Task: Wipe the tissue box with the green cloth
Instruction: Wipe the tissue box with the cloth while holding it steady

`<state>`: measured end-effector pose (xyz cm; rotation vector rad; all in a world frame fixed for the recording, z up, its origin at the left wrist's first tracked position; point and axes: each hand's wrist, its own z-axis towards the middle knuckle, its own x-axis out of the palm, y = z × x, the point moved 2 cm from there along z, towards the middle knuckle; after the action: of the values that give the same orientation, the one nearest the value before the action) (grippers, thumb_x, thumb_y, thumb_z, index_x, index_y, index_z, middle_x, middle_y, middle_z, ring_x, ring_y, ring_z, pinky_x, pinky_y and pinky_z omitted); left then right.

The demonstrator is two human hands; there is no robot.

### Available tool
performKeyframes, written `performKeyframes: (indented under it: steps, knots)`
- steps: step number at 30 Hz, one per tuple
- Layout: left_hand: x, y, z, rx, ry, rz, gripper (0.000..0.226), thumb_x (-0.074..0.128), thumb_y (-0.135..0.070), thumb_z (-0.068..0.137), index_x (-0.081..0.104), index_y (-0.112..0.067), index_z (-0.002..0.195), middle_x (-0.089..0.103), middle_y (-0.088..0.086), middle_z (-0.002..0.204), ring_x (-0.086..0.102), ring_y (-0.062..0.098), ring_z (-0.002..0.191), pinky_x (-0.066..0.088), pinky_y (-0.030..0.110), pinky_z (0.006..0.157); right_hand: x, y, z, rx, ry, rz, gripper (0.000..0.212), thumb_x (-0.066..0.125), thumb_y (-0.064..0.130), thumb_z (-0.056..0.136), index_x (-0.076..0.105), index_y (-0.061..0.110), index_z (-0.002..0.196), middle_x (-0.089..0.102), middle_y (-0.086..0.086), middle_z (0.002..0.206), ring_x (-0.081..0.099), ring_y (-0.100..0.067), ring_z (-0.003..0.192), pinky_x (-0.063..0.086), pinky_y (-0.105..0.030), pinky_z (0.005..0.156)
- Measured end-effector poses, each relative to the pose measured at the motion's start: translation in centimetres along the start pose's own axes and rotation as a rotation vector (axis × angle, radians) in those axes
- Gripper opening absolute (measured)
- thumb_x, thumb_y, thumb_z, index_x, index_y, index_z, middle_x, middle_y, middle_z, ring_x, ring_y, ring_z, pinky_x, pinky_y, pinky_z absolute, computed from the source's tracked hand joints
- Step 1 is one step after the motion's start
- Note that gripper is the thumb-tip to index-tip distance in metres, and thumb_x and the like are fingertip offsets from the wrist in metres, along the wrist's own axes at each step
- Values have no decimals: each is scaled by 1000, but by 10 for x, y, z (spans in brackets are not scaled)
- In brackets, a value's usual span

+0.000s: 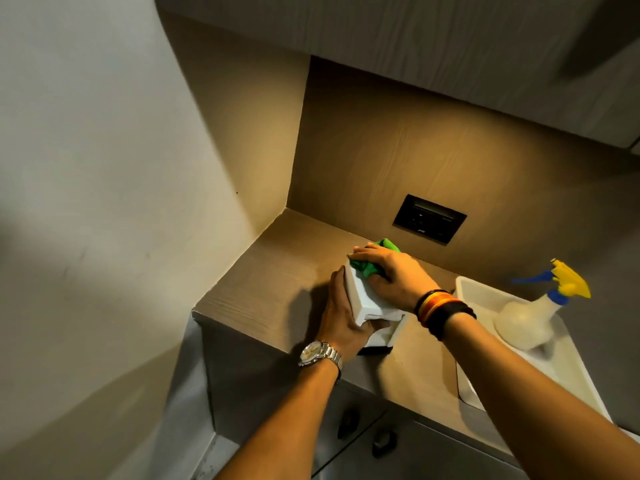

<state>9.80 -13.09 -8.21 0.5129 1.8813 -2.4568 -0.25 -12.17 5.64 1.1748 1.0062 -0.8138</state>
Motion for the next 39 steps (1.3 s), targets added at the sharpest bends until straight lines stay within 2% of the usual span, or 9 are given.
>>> performKeyframes:
  steps: [3,6,9,15,19,23,27,32,39]
  knots:
    - [-2,2,-4,16,51,0,108,86,-42,67,26,-13,152,44,-11,137,48,-11,116,43,4,90,6,15,-26,-121,28,-3,52,53,2,84,60,26,130,51,6,146,33,-10,141,20,-32,118]
    - [-3,5,-6,-14,114,80,89,80,-33,78,34,-10,150,55,7,142,59,16,126,53,29,99,7,13,-66,-142,65,69,51,56,1,84,63,30,125,51,18,140,31,1,139,19,-24,115]
    - [-13,-1,1,6,141,137,117,87,-36,70,11,-21,158,48,9,150,57,25,128,56,43,98,-3,-1,-98,-51,62,226,52,55,-1,85,64,34,123,55,19,138,38,5,135,29,-21,113]
    - [-41,-17,23,22,257,154,99,92,-53,58,32,-62,136,59,-11,137,57,11,127,57,45,98,-14,-34,-144,152,-375,612,55,49,-3,91,62,38,125,59,18,133,57,-2,112,48,-17,79]
    - [-53,-39,29,54,376,241,103,95,-50,58,35,-46,142,59,-16,132,57,3,122,53,49,103,0,-46,-141,279,-694,891,48,47,-3,90,60,21,129,64,4,126,60,-8,115,53,-19,88]
    - [-51,-54,22,90,291,512,134,88,-65,58,9,-31,160,19,1,168,11,25,156,20,55,122,25,-55,-115,423,-853,1102,43,49,9,88,60,17,129,65,-3,123,62,-16,113,54,-33,95]
    - [-39,-79,37,344,421,906,139,61,-91,54,3,-22,161,1,2,170,-6,22,156,4,52,126,48,-52,-95,511,-906,1218,46,50,9,92,53,19,137,58,-3,136,58,-7,110,47,-3,74]
    - [-4,-98,49,309,699,1174,151,88,-64,56,-7,-15,161,-10,6,169,-11,25,156,-6,41,125,79,-37,-83,435,-795,1246,56,48,22,86,46,33,140,50,7,146,48,-10,132,46,-43,108]
    - [3,-94,41,364,596,1165,139,94,-43,63,0,-11,161,2,10,170,-4,29,156,-6,39,123,113,-46,-81,451,-706,1147,59,43,19,92,32,41,146,36,11,155,35,-13,141,43,-49,109]
